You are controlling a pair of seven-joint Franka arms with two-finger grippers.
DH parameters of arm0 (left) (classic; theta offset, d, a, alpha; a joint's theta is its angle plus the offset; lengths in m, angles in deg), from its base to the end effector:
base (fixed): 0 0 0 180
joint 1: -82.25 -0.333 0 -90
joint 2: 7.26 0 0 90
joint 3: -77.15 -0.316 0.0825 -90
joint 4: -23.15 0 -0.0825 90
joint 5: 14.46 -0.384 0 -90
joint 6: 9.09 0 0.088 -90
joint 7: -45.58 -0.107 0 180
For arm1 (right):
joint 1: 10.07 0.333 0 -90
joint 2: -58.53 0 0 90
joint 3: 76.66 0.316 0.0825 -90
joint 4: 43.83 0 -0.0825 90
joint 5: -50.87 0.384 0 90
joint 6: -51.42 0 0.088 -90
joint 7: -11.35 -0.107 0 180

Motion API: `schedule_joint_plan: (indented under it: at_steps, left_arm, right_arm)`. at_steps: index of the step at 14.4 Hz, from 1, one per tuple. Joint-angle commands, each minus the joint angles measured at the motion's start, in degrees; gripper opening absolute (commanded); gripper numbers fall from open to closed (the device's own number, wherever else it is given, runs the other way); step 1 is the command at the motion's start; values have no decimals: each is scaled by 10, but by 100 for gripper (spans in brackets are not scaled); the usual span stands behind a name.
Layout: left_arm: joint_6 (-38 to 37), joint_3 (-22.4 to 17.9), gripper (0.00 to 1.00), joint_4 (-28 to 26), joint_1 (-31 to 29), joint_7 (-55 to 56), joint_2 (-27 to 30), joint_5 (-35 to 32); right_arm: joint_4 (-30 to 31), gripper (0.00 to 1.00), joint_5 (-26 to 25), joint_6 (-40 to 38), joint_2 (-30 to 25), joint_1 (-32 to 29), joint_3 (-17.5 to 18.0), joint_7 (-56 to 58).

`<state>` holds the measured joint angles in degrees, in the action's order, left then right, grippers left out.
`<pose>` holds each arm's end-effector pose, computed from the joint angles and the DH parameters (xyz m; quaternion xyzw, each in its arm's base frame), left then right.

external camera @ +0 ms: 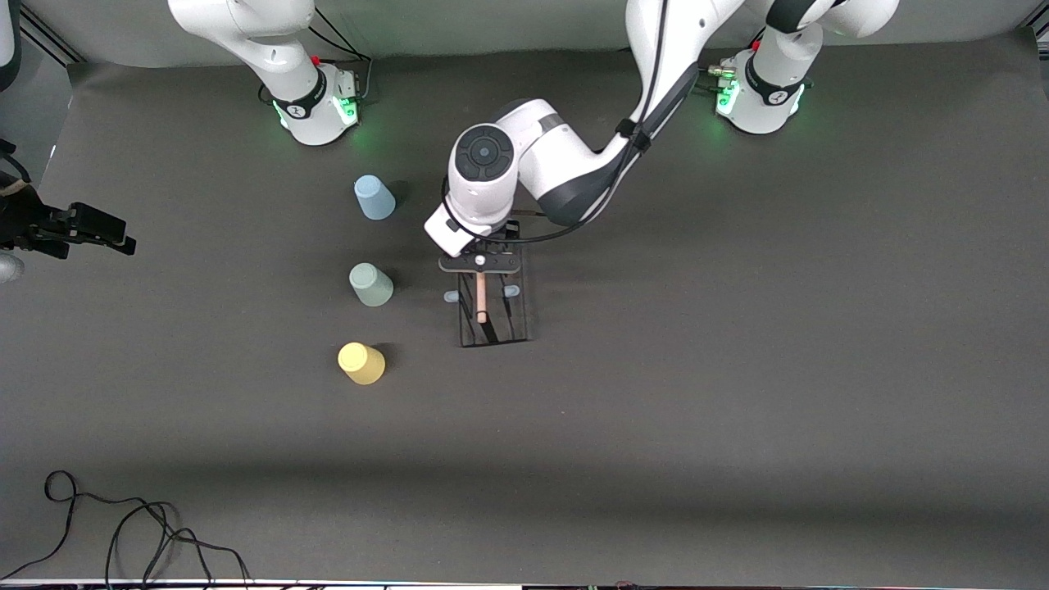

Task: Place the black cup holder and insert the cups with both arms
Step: 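Grasp the rack rod with the left gripper and carry it toward the cups, then set the rack down and open the left gripper while the right gripper reaches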

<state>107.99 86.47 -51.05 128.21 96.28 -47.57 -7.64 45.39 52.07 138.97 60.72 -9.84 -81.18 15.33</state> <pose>0.4419 -0.5983 0.3393 0.9941 0.0063 -0.0684 0.0845 0.5597 -0.0388 0.6060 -0.9994 0.0026 0.0329 0.0114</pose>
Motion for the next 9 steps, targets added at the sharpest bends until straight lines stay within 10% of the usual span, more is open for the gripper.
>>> schedule_joint_plan:
  at_steps: [1,5,9]
  left_arm:
    - [2,-6,0,27,6,7,-12,6]
    - [2,-6,0,25,13,9,-18,0]
    - [19,-10,81,25,18,5,-17,-1]
  right_arm:
    - [-2,100,8,-7,-4,6,1,-54]
    - [19,98,13,-4,-7,49,4,-128]
    - [53,98,11,12,-12,115,4,-242]
